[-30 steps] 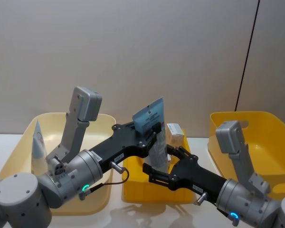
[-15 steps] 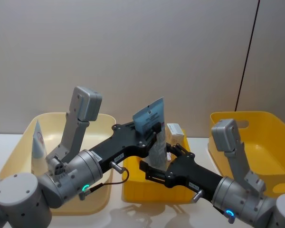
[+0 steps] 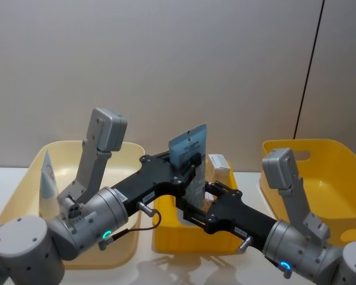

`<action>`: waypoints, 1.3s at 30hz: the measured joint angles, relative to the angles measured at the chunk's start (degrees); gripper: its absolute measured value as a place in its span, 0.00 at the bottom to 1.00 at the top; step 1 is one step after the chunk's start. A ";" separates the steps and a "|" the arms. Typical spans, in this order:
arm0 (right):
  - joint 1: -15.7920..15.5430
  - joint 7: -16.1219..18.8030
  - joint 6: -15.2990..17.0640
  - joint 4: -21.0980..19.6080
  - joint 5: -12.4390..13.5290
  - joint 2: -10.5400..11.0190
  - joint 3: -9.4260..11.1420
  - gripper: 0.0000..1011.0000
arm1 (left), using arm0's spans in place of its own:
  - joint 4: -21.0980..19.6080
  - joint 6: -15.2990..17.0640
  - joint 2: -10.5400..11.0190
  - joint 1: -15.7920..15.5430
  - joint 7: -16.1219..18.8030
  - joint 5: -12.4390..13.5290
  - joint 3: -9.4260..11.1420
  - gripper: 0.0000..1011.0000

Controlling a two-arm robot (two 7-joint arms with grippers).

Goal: Bimanual collaborative sorting of washing and personal care products

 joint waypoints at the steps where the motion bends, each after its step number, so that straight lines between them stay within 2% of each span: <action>1: 0.02 -0.01 -0.01 0.01 -0.01 -0.01 -0.02 0.69 | 0.00 0.00 0.00 0.00 0.00 0.00 0.00 0.22; 7: 0.06 -0.03 -0.05 0.05 -0.04 -0.04 -0.05 0.65 | 0.00 0.00 0.00 0.00 0.00 0.00 -0.01 0.22; 11: 0.07 -0.04 -0.08 0.07 -0.06 -0.06 -0.10 0.63 | 0.00 0.00 0.00 0.00 0.00 0.00 0.00 0.26; 14: 0.08 -0.08 -0.09 0.07 -0.07 -0.04 -0.11 0.61 | 0.00 0.00 -0.01 0.00 0.00 0.00 0.00 0.39; 20: -0.14 -0.83 0.04 -0.19 -0.06 0.12 0.01 0.57 | 0.00 0.00 -0.01 0.00 0.00 0.00 0.01 0.55; 22: -0.35 -1.41 0.10 -0.46 -0.06 0.27 0.22 0.56 | 0.00 0.00 0.00 0.00 0.00 0.00 0.01 0.65; 24: -0.52 -1.86 0.15 -0.63 -0.05 0.40 0.38 0.55 | 0.00 0.00 -0.01 0.00 0.00 0.00 0.01 0.67; 29: -1.42 -4.33 0.41 -1.48 -0.63 1.15 1.35 0.52 | 0.00 0.00 0.00 0.00 0.00 0.00 0.01 0.86; 31: -1.59 -4.65 0.44 -1.64 -0.74 1.31 1.57 0.52 | 0.00 0.00 0.00 0.00 0.00 0.00 0.01 0.87; 32: -1.99 -5.64 0.49 -2.01 -1.06 1.64 2.17 0.50 | 0.00 0.00 0.00 0.00 0.00 0.00 0.01 0.93; 34: -2.34 -6.46 0.50 -2.30 -1.32 1.91 2.68 0.50 | 0.00 0.00 0.00 0.00 0.00 0.01 0.01 0.97; 39: -3.38 -9.06 0.43 -3.21 -2.17 2.78 4.44 0.47 | 0.00 0.00 0.00 0.00 0.00 0.01 0.00 0.99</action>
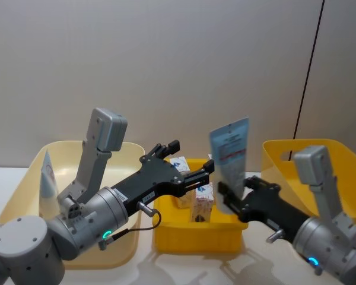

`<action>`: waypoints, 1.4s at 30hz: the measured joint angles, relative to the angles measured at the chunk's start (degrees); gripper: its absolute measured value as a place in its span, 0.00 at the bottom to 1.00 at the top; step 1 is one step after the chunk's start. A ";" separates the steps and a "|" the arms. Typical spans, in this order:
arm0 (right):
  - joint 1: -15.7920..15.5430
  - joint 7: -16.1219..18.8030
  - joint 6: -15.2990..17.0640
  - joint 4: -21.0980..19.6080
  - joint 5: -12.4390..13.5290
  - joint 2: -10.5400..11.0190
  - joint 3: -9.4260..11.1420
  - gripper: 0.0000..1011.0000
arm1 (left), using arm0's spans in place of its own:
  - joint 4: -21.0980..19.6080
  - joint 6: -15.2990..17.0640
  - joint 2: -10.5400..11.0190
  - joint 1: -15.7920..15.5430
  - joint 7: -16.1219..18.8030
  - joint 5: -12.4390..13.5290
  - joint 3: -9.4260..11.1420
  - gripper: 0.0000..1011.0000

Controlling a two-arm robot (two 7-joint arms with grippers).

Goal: Bimanual collaborative sorting of washing and personal care products

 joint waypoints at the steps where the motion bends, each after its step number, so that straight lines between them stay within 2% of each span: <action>1: -0.14 -0.23 -0.03 -0.11 -0.07 0.13 0.28 0.47 | 0.00 0.00 0.00 0.00 0.00 0.00 0.00 0.99; 8: -1.38 -3.34 -0.63 -1.18 -1.15 1.13 2.78 0.45 | 0.00 0.00 0.00 0.00 0.00 0.00 0.00 0.99; 23: -4.74 -11.30 -1.53 -4.07 -3.46 3.54 10.67 0.45 | 0.00 0.00 0.00 0.00 0.00 0.00 0.00 0.99; 24: -4.74 -11.30 -1.53 -4.07 -3.46 3.54 10.67 0.45 | 0.00 0.00 0.00 0.00 0.00 0.00 0.00 0.99; 30: -6.28 -14.35 0.58 -5.27 -3.69 4.13 14.09 0.45 | 0.00 0.00 0.00 0.00 0.00 0.00 0.00 0.99; 36: -7.16 -15.79 3.79 -6.05 -3.03 4.20 15.94 0.45 | 0.00 0.00 0.00 0.00 0.00 0.00 0.00 0.99; 39: -7.46 -16.34 6.59 -6.38 -2.08 4.01 16.89 0.45 | 0.00 0.00 0.00 0.00 0.00 0.00 0.00 0.99; 42: -7.47 -16.56 8.12 -6.41 -1.58 3.78 17.22 0.45 | 0.00 0.00 0.00 0.00 0.00 0.00 0.00 0.99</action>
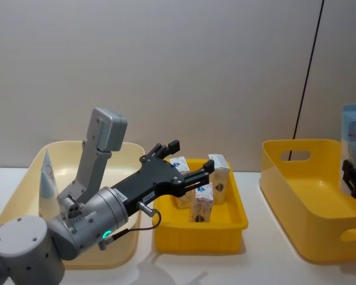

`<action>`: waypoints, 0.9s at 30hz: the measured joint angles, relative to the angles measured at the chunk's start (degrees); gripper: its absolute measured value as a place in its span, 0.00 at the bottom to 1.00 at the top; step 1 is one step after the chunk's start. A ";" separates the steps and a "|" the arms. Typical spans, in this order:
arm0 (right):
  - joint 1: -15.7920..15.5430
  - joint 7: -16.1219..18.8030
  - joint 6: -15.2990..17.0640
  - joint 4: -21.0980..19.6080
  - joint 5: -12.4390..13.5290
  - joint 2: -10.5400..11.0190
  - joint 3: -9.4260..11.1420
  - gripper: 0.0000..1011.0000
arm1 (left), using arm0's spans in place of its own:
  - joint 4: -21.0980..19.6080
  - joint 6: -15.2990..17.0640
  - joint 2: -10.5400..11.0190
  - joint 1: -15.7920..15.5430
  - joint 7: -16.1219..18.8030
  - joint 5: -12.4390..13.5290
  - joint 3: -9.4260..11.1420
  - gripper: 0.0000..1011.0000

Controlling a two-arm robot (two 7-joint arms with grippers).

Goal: Bimanual collaborative sorting of washing and personal care products

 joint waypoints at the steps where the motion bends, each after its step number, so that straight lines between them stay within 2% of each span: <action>1: 0.07 -0.11 1.11 0.01 0.32 -0.18 0.11 0.45 | 0.00 0.00 0.00 0.00 0.00 0.00 0.00 0.99; 12: 1.25 -0.56 5.01 1.03 1.11 -1.36 0.02 0.46 | 0.00 0.00 0.00 0.00 0.00 0.00 0.00 0.99; 17: 1.60 -0.66 6.00 1.35 1.24 -1.68 -0.05 0.57 | 0.00 0.00 0.00 0.00 0.00 0.00 0.00 0.99; 18: 1.63 -0.67 6.10 1.39 1.25 -1.72 -0.06 0.64 | 0.00 0.00 0.00 0.00 0.00 0.00 0.00 0.99; 27: 1.94 -0.77 6.90 1.64 1.43 -2.01 -0.12 0.88 | 0.00 0.00 0.00 0.00 0.00 0.00 0.00 0.99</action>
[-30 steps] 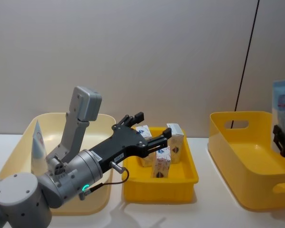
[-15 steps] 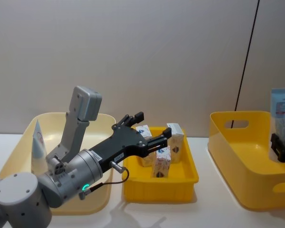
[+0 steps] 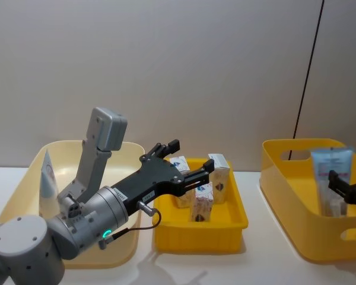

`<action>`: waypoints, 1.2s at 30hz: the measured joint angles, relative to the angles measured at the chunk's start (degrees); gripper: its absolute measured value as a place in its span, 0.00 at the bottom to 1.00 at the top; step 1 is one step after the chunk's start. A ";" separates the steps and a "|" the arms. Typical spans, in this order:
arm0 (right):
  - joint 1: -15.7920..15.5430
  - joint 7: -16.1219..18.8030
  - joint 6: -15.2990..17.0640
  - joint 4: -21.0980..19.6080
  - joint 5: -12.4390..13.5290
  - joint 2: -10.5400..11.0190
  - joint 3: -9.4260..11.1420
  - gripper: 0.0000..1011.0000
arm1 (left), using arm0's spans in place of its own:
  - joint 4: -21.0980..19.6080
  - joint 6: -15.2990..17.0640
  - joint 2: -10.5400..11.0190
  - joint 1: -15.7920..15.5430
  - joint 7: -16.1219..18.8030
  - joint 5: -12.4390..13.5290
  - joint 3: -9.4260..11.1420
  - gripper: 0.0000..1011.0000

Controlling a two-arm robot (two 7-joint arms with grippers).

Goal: Bimanual collaborative sorting of washing and personal care products

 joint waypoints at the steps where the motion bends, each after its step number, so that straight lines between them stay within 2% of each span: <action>1: 0.01 -0.01 0.06 0.01 0.00 -0.01 0.00 0.89 | 0.00 0.00 0.00 0.00 0.00 0.00 0.00 0.99; 2: 0.03 -0.01 0.12 0.03 0.01 -0.03 -0.01 0.93 | 0.00 0.00 0.00 0.00 0.00 0.00 0.00 0.99; 5: 0.06 -0.04 0.31 0.08 0.03 -0.07 -0.03 0.99 | 0.00 0.00 0.00 0.00 0.00 0.00 -0.01 0.99; 18: 0.12 0.13 0.22 0.13 0.11 -0.23 0.06 0.99 | 0.00 0.00 0.00 0.00 0.00 0.00 0.00 0.99; 23: -0.17 1.16 -1.33 -0.14 0.45 -0.35 0.46 0.99 | 0.00 0.00 0.00 0.00 0.00 0.00 0.00 0.99; 30: -0.82 4.54 -5.61 -0.79 1.99 -0.68 1.58 0.99 | -0.18 -0.06 0.11 0.40 0.56 0.30 -0.03 0.99; 34: -1.15 6.75 -8.20 -1.33 3.32 -0.88 2.20 0.99 | -0.87 -0.41 0.80 1.69 2.39 1.62 -0.14 0.99; 36: -1.16 6.91 -8.36 -1.38 3.40 -0.90 2.24 0.99 | -1.23 -0.61 1.16 2.37 3.30 2.28 -0.23 0.99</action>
